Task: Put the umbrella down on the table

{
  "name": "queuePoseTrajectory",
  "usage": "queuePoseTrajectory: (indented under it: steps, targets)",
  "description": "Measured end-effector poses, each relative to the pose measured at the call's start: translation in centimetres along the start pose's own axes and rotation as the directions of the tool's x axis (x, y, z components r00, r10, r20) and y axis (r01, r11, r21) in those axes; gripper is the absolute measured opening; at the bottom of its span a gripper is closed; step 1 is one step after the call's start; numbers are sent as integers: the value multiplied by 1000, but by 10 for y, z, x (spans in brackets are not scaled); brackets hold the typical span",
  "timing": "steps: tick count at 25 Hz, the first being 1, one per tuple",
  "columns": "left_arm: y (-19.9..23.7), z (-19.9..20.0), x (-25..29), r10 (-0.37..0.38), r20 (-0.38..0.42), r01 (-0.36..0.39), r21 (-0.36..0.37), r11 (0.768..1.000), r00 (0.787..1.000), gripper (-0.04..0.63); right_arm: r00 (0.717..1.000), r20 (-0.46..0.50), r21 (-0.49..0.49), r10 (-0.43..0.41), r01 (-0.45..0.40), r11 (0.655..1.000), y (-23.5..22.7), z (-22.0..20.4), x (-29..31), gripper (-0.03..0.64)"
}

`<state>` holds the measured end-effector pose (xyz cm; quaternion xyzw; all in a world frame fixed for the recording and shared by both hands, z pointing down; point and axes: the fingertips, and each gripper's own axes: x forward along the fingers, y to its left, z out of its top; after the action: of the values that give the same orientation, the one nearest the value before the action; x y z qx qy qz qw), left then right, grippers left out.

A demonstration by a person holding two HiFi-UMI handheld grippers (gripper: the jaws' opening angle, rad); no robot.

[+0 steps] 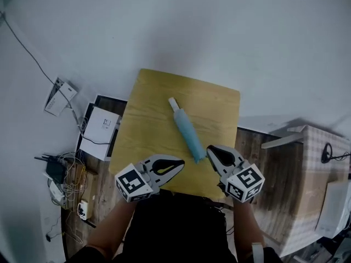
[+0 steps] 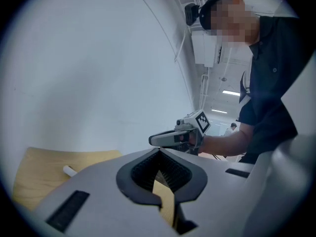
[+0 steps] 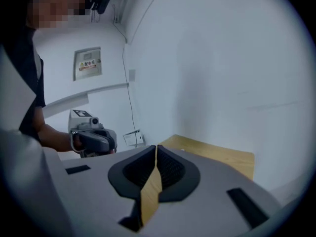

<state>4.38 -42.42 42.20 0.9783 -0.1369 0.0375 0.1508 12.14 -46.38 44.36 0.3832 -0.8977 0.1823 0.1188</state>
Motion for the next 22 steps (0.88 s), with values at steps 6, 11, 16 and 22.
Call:
queuePoseTrajectory:
  steps: [6,11,16,22]
  targets:
    - [-40,31,1,23,33,-24,48,999,999,12,935,276,-55,221,-214,975,51,42,-73,20]
    - [-72,34,13,-14,46,12,47,999,999,12,903,355,-50,243,-241,969,56,37,-123,20]
    - [-104,40,23,-137,-20,138,77,987,990,11,921,323,22,217,-236,971,59,14,-148,20]
    - [-150,31,16,-277,-52,280,49,959,959,11,936,327,52,131,-156,986,86,-3,-178,20]
